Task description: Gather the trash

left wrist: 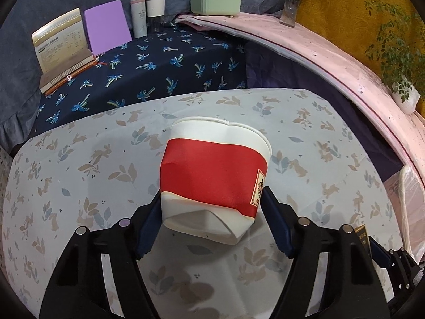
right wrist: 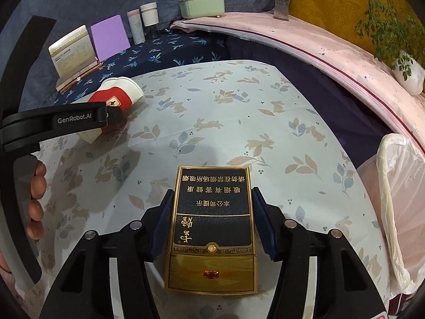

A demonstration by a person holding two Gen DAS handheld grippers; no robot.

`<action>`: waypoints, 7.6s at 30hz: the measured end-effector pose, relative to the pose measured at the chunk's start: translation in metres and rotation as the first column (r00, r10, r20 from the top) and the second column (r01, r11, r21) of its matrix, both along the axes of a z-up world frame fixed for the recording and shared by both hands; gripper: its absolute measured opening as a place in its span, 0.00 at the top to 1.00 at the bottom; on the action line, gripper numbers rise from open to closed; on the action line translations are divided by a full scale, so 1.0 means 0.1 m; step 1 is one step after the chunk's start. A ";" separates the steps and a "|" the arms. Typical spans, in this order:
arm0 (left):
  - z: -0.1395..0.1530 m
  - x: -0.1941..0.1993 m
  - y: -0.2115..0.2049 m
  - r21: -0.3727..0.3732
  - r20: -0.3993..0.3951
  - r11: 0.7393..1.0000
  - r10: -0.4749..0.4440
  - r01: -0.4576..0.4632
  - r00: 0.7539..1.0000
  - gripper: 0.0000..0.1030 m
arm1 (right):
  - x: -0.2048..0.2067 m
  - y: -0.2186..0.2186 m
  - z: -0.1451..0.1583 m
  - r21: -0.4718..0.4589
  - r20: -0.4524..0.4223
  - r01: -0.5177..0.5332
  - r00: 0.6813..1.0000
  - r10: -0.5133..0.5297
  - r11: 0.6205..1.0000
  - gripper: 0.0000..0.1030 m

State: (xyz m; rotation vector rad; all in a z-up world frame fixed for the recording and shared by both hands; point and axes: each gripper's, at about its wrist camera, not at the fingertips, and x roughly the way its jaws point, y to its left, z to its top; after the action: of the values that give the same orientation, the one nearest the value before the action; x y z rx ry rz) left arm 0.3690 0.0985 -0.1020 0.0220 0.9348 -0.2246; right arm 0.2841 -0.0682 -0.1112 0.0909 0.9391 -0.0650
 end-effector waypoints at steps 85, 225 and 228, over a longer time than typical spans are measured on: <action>0.49 -1.52 -2.89 -0.008 0.011 0.934 -0.357 0.357 0.934 0.23 | -1.43 -2.80 0.88 0.068 0.151 0.398 0.902 -0.404 0.915 0.47; 0.53 -2.59 -2.32 0.068 0.078 0.979 -0.198 0.193 0.977 0.09 | -2.36 -2.29 0.90 -0.051 0.093 0.228 0.970 -0.223 0.972 0.12; 0.54 -2.61 -2.33 0.068 0.077 0.979 -0.200 0.195 0.977 0.09 | -2.36 -2.29 0.90 -0.053 0.093 0.230 0.970 -0.225 0.972 0.12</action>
State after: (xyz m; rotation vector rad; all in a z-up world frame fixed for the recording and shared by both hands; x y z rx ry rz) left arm 0.1079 -0.1349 -0.0483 0.1790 0.8561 -0.3769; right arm 0.0481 -0.2968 -0.0216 0.1419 0.8366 -0.3011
